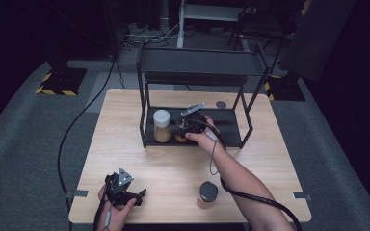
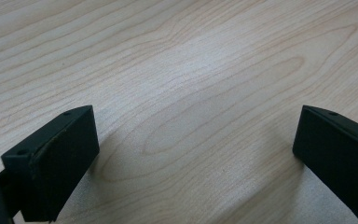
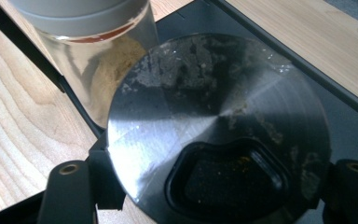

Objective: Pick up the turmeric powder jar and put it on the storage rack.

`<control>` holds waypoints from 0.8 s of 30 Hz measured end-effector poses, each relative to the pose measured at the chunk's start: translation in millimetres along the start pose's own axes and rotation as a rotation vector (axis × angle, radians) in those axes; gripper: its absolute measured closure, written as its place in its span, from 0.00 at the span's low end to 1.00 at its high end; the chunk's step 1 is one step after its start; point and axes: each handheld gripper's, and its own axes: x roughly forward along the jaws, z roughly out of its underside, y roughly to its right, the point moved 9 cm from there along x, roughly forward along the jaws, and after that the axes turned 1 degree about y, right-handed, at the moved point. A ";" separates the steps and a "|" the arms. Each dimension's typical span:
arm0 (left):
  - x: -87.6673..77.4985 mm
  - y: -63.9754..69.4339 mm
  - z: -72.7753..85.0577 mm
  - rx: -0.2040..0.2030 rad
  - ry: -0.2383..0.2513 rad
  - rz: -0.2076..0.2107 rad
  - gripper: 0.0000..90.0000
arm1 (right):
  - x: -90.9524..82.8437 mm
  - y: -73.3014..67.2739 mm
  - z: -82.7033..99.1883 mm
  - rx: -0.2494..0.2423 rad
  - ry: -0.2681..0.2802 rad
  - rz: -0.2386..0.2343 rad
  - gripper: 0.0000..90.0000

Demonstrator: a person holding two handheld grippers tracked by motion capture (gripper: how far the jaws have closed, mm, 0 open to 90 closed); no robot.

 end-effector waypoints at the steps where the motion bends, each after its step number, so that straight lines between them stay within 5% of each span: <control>1: 0.3 0.1 -0.2 -0.002 0.000 -0.001 0.00 | 0.5 0.5 0.3 0.007 -0.001 -0.003 0.35; 8: 1.0 0.1 -1.1 -0.004 -0.001 -0.002 0.00 | 5.0 3.6 4.5 0.034 -0.016 -0.013 0.35; 11: 1.0 0.0 -1.4 -0.003 -0.003 -0.002 0.00 | 2.1 5.1 3.0 0.054 -0.009 -0.007 0.24; 24: 1.2 0.0 -1.8 -0.005 -0.005 -0.001 0.00 | -49.6 -1.9 1.3 0.026 0.080 0.005 0.14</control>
